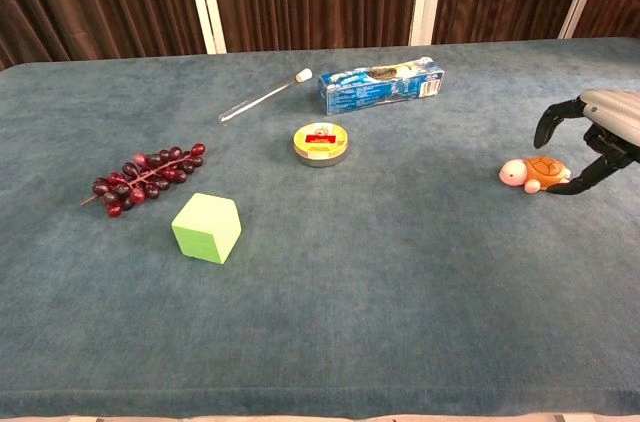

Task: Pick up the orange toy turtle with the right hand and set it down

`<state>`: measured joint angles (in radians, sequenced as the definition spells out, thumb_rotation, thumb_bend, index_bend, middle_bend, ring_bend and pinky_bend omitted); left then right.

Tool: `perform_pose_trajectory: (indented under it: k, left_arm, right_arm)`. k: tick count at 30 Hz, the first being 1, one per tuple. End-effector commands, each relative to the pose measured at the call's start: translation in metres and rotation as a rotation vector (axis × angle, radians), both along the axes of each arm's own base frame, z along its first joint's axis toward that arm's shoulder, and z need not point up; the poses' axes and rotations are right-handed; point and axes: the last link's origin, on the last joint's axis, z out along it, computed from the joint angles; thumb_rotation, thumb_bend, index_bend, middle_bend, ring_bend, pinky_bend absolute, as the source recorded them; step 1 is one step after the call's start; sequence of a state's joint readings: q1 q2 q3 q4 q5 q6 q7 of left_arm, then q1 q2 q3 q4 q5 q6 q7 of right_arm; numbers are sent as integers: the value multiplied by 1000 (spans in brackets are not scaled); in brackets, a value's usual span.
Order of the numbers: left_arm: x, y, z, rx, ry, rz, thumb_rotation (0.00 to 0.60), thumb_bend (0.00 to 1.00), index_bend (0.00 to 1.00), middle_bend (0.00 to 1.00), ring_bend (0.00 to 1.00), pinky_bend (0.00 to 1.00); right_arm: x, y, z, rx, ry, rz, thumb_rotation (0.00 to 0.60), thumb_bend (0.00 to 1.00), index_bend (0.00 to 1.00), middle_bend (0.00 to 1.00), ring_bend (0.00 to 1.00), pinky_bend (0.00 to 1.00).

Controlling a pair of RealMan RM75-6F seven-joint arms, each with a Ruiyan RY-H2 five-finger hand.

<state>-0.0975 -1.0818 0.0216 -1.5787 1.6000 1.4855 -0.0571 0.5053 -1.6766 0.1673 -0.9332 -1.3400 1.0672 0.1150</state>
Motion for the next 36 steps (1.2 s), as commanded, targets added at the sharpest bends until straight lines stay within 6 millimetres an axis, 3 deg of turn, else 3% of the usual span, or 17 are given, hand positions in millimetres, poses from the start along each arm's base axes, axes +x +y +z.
perform_pose_trajectory:
  k: [1,8,11,17,21,31,33,36]
  left_arm:
    - [0,0,0,0,0,1,600,411,167,87,145,302]
    - [0,0,-1,-2,2,-2,600,412,167,87,144,302]
    - [0,0,-1,-1,2,0,600,412,166,86,145,303]
    - [0,0,0,-1,0,1,600,412,166,87,144,302]
    - [0,1,0,-2,-1,3,600,413,166,87,144,302]
    - [0,0,0,-5,-3,4,600,413,166,87,144,302]
    - [-1,0,1,-4,-3,5,600,412,166,87,144,303]
    - [0,1,1,-4,-4,5,600,413,166,87,145,303]
  right_arm:
    - [1,-3,-6,3,-6,-3,600,144,598,503,1000,968]
    - [-2,-7,-10,-11,2,-8,600,182,641,539,1000,984]
    - [-4,-8,-11,-16,-1,-10,600,292,678,570,1000,995]
    - [-6,-8,-13,-26,-14,-5,600,811,807,681,1000,1000]
    - [-7,-9,-13,-41,-17,6,600,986,869,747,1000,1000]
    - [-10,-7,-13,-36,-17,10,600,998,874,793,1000,1000]
    - [-11,-6,-12,-12,-45,6,600,917,782,760,1000,1000]
    - [-12,-3,-6,17,-74,6,600,650,563,637,1000,999]
